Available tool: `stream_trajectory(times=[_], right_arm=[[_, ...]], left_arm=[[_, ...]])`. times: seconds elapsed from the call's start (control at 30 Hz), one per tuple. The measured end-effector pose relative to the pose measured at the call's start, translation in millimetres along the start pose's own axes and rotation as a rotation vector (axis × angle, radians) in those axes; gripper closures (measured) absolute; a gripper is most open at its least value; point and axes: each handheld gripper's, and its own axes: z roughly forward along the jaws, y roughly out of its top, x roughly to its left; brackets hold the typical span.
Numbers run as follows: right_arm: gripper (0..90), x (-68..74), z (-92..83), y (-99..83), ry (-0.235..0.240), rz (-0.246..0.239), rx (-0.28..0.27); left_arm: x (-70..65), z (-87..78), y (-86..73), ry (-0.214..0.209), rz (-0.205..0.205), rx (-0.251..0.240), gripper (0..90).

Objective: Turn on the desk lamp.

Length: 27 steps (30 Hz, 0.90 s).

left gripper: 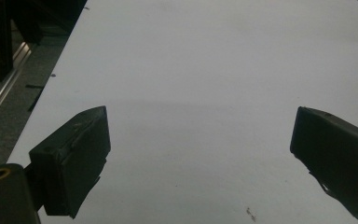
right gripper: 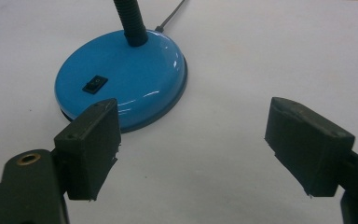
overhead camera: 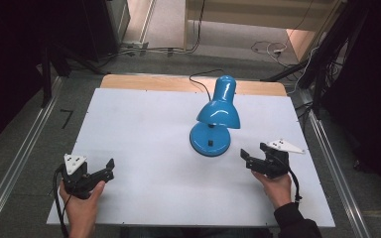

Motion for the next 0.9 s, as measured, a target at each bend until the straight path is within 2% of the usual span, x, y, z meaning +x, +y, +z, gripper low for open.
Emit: stream_trajectory(times=[0.5,0.9], right_arm=[[15.7,14.7,11.0,8.1,0.03,-0.021,0.006],[14.5,26.0,23.0,11.9,0.051,-0.018,0.014]], left_arm=[[0.3,-0.3,-0.2,-0.003,-0.001,0.001,5.5],[1.1,-0.7,-0.5,-0.001,-0.002,0.003,5.5]])
